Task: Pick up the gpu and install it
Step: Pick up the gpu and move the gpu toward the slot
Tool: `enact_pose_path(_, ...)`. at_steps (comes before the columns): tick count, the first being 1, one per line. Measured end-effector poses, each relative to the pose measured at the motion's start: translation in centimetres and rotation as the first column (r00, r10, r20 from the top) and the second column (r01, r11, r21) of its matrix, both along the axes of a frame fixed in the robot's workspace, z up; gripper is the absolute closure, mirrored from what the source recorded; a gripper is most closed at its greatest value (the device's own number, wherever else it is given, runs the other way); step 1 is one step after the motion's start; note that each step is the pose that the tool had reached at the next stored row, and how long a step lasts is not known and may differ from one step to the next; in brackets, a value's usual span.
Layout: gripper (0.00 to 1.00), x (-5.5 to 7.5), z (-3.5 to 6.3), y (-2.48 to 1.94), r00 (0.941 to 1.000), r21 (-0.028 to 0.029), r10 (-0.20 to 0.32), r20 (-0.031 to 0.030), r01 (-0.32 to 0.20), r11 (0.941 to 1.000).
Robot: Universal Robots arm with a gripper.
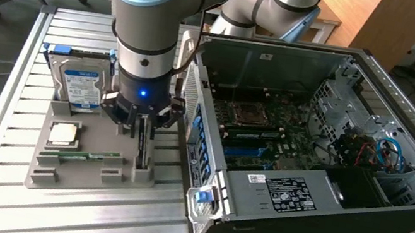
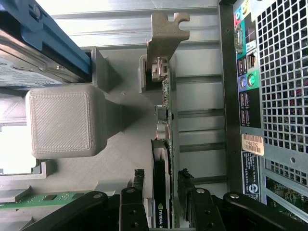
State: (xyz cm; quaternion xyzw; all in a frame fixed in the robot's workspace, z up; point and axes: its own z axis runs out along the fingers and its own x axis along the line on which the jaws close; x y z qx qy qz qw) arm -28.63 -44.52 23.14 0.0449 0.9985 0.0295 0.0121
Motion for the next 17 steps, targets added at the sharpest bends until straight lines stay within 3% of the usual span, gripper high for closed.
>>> enact_pose_path(3, 0.60, 0.00, 0.00, 0.00, 1.0000, 0.0000, 0.000, 0.0000, 0.000, 1.0000)
enact_pose_path(4, 0.67, 0.00, 0.00, 0.00, 1.0000, 0.0000, 0.000, 0.0000, 0.000, 1.0000)
enact_pose_path(17, 0.67, 0.00, 0.00, 0.00, 1.0000, 0.0000, 0.000, 0.0000, 0.000, 1.0000)
